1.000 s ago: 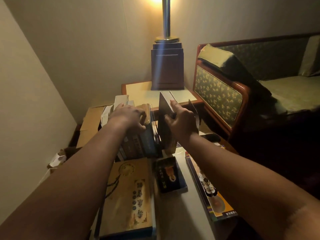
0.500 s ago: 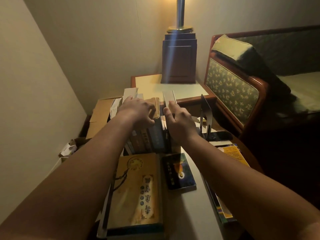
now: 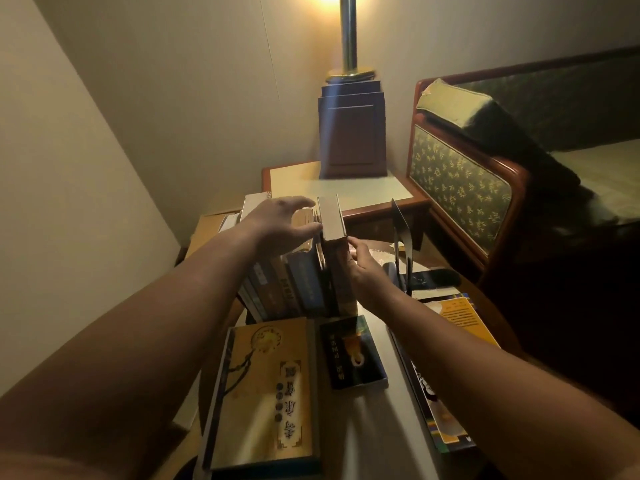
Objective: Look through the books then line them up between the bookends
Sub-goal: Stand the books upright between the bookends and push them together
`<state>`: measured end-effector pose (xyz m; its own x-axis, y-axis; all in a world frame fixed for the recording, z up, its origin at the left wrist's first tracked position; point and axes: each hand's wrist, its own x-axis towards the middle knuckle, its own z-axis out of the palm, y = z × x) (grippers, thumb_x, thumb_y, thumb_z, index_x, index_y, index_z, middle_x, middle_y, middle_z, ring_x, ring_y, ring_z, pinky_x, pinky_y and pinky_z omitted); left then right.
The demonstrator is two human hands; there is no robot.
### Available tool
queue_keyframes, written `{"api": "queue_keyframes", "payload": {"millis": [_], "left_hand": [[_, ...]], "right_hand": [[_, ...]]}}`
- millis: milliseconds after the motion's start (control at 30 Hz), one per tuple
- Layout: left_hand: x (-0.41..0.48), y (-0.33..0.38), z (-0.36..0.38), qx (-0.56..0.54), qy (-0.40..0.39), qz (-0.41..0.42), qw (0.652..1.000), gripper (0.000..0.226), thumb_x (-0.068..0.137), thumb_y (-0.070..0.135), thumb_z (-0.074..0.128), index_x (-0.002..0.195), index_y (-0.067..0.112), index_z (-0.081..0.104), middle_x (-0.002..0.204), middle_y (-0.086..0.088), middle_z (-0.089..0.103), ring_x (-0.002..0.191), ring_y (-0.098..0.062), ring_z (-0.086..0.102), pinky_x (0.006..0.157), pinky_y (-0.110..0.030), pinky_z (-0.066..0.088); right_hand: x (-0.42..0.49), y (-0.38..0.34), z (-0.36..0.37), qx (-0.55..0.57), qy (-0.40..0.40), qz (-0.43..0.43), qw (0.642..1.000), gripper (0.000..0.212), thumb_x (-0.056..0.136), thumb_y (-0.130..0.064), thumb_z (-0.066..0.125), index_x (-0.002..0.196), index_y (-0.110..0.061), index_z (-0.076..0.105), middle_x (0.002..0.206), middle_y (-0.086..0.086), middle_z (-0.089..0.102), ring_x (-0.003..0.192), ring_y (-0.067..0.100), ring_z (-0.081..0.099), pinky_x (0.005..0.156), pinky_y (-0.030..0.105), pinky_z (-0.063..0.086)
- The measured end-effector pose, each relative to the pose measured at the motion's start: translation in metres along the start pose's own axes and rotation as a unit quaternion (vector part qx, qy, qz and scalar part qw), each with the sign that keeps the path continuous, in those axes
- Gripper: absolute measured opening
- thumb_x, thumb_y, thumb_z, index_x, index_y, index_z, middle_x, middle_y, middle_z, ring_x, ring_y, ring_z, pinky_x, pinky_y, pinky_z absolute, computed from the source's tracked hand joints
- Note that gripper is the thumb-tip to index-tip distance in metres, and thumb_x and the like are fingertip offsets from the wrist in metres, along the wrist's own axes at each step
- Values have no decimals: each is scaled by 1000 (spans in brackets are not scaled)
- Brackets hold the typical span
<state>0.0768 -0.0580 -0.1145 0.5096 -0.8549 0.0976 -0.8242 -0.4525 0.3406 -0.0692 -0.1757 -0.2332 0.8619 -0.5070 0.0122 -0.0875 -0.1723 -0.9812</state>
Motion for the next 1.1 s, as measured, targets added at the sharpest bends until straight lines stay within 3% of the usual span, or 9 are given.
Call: {"api": "queue_keyframes", "payload": {"millis": [100,267,433,533,633,767,900,1100], "left_hand": [[1,24,7,24,-6,43,999,85,80,74,51,149,28,35,156,1,34,141,-24,35,110,-45,37],[7,35,31,23,-29,40,999,112,64,86,47,154,24,22,162,2,19,148,-23,21,116,-45,30],[7,34,46,27,-1,52,998,101,74,62,71,152,17,26,160,-3,23,146,-26,24,115,-42,31],[8,24,52,21,1,45,999,109,68,60,75,154,21,20,163,-1,16,149,-27,16,116,-53,29],[6,20,56,14,9,38,999,113,65,71,68,155,23,18,163,2,13,150,-24,11,118,-53,26],[5,22,61,14,28,51,998,110,69,61,75,155,21,19,163,1,14,150,-24,11,118,-52,24],[5,26,63,10,42,51,998,108,70,55,79,154,19,22,163,-1,16,149,-25,13,119,-51,23],[4,28,64,9,42,54,998,108,70,56,78,153,17,21,162,-3,17,149,-26,14,119,-51,22]], "right_hand": [[0,16,-3,14,-28,12,999,57,102,-54,42,151,-31,25,150,11,44,136,33,45,87,33,53],[-10,21,-18,-53,-25,20,998,53,104,-46,40,152,-24,30,155,14,39,143,32,37,96,34,39],[-38,26,-45,-156,-40,9,987,40,105,-38,45,139,-17,50,142,9,56,130,23,52,90,27,42],[-61,30,-67,-229,-60,-8,972,30,103,-35,52,126,-18,62,125,3,66,111,13,61,80,23,48],[-83,36,-92,-288,-50,-27,956,22,100,-30,58,115,-17,68,113,1,69,101,10,64,72,16,47],[-98,43,-126,-328,-21,-5,945,17,99,-26,61,111,-18,70,110,0,71,103,12,66,79,21,53],[-103,49,-148,-365,-8,49,930,24,96,-31,65,117,-20,67,121,2,66,114,17,61,92,31,52],[-95,55,-149,-438,13,118,891,59,83,-59,70,130,-26,58,141,3,47,132,24,42,103,43,46]]}}
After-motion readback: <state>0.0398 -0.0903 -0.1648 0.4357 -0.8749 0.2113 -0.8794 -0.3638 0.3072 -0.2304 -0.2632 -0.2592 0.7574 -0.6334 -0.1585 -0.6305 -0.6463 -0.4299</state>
